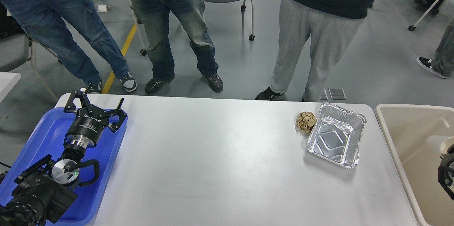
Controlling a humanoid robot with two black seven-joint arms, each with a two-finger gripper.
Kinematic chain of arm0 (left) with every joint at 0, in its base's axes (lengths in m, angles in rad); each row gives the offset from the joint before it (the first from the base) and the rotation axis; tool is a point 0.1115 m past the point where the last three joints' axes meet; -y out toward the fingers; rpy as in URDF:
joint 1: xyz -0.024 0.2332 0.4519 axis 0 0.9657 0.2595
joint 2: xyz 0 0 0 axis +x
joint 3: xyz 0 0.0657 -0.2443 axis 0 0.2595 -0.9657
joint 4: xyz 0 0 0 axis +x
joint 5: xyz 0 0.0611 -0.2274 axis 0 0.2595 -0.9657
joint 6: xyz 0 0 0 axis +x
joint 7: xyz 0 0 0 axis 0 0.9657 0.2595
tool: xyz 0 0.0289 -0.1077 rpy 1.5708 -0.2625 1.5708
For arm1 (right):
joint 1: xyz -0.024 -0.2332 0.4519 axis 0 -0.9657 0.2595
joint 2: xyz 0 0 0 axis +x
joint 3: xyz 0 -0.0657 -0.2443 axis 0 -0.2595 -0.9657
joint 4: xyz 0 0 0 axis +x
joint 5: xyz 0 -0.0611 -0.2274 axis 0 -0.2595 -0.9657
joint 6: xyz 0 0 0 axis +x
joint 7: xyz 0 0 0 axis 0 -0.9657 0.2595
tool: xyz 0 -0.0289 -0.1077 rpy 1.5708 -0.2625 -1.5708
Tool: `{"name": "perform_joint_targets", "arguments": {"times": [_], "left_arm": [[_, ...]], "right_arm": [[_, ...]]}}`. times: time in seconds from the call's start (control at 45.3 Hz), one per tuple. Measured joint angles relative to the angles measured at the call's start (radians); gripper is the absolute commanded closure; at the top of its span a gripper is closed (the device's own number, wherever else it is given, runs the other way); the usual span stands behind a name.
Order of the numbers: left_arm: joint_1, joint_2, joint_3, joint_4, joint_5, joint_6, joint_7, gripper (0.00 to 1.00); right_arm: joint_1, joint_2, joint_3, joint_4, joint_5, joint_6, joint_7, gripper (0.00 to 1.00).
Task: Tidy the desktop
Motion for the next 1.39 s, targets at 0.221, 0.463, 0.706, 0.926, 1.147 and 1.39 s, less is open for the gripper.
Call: {"name": "perform_joint_targets", "arguments": {"times": [0.221,0.463,0.706,0.926,1.147,1.39], "left_arm": [[0.0,0.0,0.0,0.0,0.0,0.0,0.0,0.0],[0.0,0.0,0.0,0.0,0.0,0.0,0.0,0.0],[0.0,0.0,0.0,0.0,0.0,0.0,0.0,0.0],[0.0,0.0,0.0,0.0,0.0,0.0,0.0,0.0],[0.0,0.0,0.0,0.0,0.0,0.0,0.0,0.0],[0.0,0.0,0.0,0.001,0.0,0.0,0.0,0.0]], "right_arm": [[-0.017,0.031,0.01,-0.041,0.001,0.001,-0.007,1.0],[-0.028,0.052,0.013,-0.067,0.002,0.002,-0.009,0.01],[-0.039,0.063,0.008,-0.085,-0.007,0.002,-0.006,0.0],[-0.036,0.063,0.007,-0.086,-0.058,-0.001,-0.005,0.0],[0.007,0.005,0.02,-0.054,-0.081,-0.001,-0.002,0.0],[0.092,-0.15,0.076,0.14,-0.088,0.0,0.0,0.0]]}}
